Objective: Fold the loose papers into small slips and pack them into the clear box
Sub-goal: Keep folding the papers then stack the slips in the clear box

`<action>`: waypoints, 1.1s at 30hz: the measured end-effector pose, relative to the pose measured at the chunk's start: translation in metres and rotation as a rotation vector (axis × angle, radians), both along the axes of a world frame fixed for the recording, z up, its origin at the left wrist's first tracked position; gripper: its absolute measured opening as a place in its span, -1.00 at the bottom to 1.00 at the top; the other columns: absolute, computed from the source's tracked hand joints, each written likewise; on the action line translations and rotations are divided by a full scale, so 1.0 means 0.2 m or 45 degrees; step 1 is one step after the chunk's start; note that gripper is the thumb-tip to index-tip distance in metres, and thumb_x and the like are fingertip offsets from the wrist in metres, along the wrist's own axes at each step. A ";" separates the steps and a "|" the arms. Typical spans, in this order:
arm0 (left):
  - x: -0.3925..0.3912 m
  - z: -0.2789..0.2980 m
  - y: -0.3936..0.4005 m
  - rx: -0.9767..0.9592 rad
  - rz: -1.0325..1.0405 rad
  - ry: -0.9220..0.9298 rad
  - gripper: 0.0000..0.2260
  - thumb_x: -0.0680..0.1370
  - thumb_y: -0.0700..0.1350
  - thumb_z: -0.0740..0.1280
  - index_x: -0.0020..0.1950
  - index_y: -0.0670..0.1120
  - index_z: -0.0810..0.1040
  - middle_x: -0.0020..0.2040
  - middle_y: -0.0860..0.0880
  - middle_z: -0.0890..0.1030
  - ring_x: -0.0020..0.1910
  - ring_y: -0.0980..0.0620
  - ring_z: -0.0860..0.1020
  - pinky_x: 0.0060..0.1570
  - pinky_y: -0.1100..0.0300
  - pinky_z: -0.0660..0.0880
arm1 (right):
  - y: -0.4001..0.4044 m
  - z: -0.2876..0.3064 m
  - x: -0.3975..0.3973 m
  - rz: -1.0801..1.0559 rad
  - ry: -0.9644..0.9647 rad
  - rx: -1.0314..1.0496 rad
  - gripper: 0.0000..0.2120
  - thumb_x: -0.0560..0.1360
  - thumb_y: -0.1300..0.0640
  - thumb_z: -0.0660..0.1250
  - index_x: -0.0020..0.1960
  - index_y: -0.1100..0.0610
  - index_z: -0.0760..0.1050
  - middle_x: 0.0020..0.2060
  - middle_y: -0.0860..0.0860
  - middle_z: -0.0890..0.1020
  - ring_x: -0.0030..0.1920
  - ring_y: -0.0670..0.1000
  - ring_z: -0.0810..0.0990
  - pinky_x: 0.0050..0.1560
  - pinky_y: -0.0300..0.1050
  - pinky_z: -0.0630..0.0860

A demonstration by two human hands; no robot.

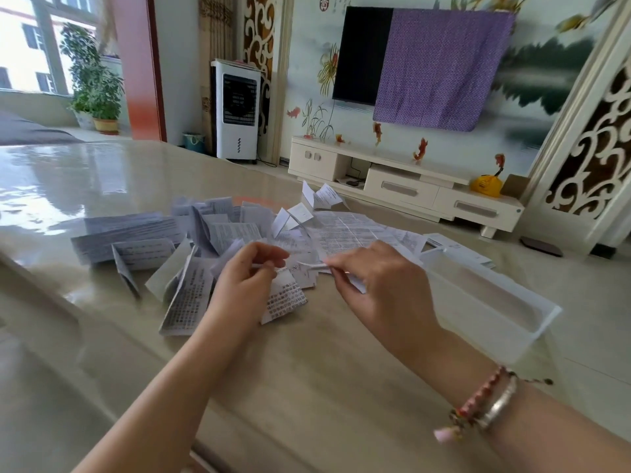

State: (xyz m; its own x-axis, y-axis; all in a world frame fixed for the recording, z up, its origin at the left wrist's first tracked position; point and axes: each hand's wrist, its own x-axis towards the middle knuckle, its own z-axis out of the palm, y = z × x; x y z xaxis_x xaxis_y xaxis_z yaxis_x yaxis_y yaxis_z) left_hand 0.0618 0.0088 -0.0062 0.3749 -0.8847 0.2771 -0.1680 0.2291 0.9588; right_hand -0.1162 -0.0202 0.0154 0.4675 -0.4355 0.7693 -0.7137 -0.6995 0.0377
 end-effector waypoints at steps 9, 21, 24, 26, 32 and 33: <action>0.04 -0.02 -0.04 -0.078 0.342 -0.198 -0.85 0.52 -0.26 0.30 -0.01 -0.01 0.49 0.02 -0.01 0.53 -0.08 0.01 0.52 -0.08 0.19 0.45 | -0.12 -0.17 0.21 0.173 0.212 0.405 -0.77 0.48 0.01 0.27 0.00 0.01 0.68 -0.06 -0.07 0.71 -0.06 0.02 0.62 -0.04 -0.06 0.51; -0.06 -0.02 -0.03 -0.015 0.077 -0.411 -0.84 0.56 -0.25 0.25 0.06 -0.03 0.49 0.06 0.10 0.53 -0.04 0.25 0.50 -0.17 0.49 0.40 | -0.22 0.02 0.03 -0.009 -0.212 0.786 -0.56 0.43 0.43 0.13 -0.08 -0.01 0.65 0.00 0.05 0.67 -0.33 -0.25 0.34 -0.30 -0.36 0.27; -0.07 -0.04 -0.04 0.045 0.038 -0.557 -0.83 0.53 -0.18 0.32 0.10 -0.01 0.49 0.09 0.09 0.51 0.01 0.15 0.50 0.03 0.27 0.44 | -0.37 0.10 -0.08 -0.280 0.064 0.748 -0.70 0.49 0.27 0.25 0.12 -0.03 0.56 0.09 0.13 0.56 -0.14 -0.13 0.48 -0.13 -0.20 0.30; -0.08 -0.06 -0.04 0.115 -0.005 -0.682 -0.77 0.49 -0.16 0.37 0.13 -0.01 0.48 0.11 0.09 0.47 0.06 0.09 0.48 0.07 0.24 0.39 | -0.45 0.13 -0.13 -0.436 0.341 0.790 -0.60 0.47 0.18 0.33 0.28 -0.05 0.46 0.26 0.13 0.45 0.23 0.06 0.45 0.11 -0.13 0.34; -0.09 -0.08 -0.06 0.148 -0.022 -0.931 -0.71 0.49 -0.20 0.35 0.18 0.04 0.47 0.17 0.06 0.41 0.16 0.02 0.35 0.02 0.29 0.22 | -0.56 0.11 -0.18 -0.522 0.870 0.713 -0.57 0.52 0.05 0.30 0.38 0.00 0.37 0.35 0.11 0.44 0.45 0.08 0.26 0.44 -0.03 0.05; -0.09 -0.08 -0.06 0.142 -0.021 -0.946 -0.70 0.50 -0.21 0.34 0.18 0.04 0.47 0.18 0.07 0.40 0.13 0.05 0.32 -0.03 0.32 0.18 | -0.57 0.10 -0.18 -0.511 0.885 0.680 -0.65 0.55 0.06 0.25 0.32 0.01 0.42 0.29 0.08 0.50 0.41 0.07 0.32 0.43 -0.01 0.05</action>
State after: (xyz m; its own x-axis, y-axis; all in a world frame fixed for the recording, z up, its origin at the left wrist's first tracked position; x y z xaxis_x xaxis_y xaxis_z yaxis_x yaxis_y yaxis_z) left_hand 0.0443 -0.0031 -0.0231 0.1104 -0.9263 0.3601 -0.7776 0.1452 0.6118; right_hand -0.1516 -0.1348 0.0353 0.4840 -0.8745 0.0306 -0.8417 -0.4557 0.2896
